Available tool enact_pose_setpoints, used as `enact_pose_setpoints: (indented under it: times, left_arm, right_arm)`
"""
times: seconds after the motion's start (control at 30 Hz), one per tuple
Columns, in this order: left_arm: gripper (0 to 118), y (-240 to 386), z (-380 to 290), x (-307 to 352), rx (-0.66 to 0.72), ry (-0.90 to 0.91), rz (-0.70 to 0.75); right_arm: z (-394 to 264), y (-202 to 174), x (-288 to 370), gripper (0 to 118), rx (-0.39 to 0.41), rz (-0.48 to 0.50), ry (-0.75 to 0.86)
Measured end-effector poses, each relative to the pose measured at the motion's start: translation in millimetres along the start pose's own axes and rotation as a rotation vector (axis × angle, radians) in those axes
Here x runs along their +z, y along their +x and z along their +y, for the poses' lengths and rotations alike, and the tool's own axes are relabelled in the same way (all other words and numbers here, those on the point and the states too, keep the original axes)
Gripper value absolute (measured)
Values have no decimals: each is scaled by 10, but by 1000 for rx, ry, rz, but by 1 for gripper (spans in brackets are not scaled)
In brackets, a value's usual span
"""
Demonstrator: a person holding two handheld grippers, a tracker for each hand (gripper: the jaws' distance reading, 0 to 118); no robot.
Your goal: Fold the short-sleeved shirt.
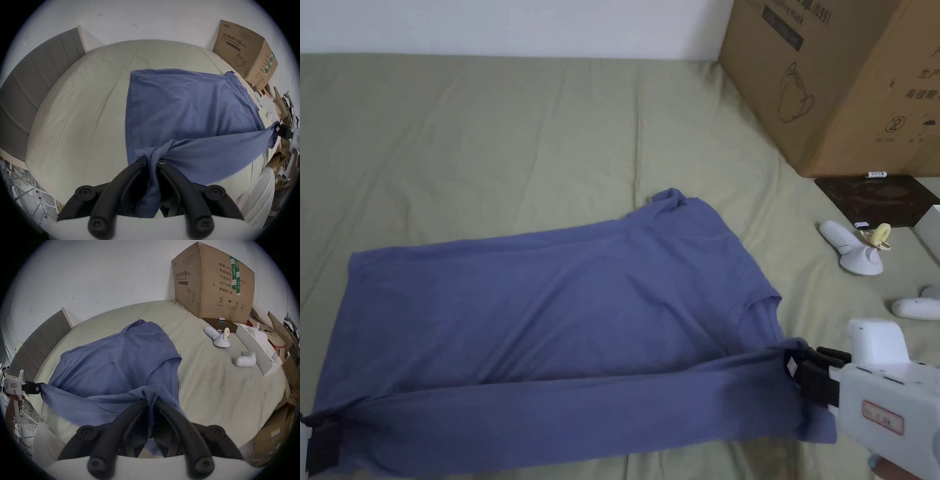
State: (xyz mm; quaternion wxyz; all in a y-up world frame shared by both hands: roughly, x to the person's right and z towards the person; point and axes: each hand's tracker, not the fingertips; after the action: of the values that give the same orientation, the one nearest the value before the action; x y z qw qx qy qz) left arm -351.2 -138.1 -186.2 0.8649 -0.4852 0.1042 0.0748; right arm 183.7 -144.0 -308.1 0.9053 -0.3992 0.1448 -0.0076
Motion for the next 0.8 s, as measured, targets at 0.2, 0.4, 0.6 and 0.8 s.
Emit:
enact_pose_setpoints:
  times: [0.2, 0.4, 0.6, 0.8]
  left_arm:
    - [9, 88, 239, -441, -48, -54, 29]
    - [117, 21, 164, -406, -24, 9, 68]
    - [111, -98, -41, 490, 14, 209, 79]
    - [98, 44, -433, 1223, -13, 334, 95]
  right_arm:
    - [236, 11, -563, 5, 48, -22, -68]
    - [215, -18, -627, 94, 55, -32, -62]
    - [-68, -31, 230, 116, 35, 7, 103]
    - [-87, -526, 1116, 114, 60, -19, 255]
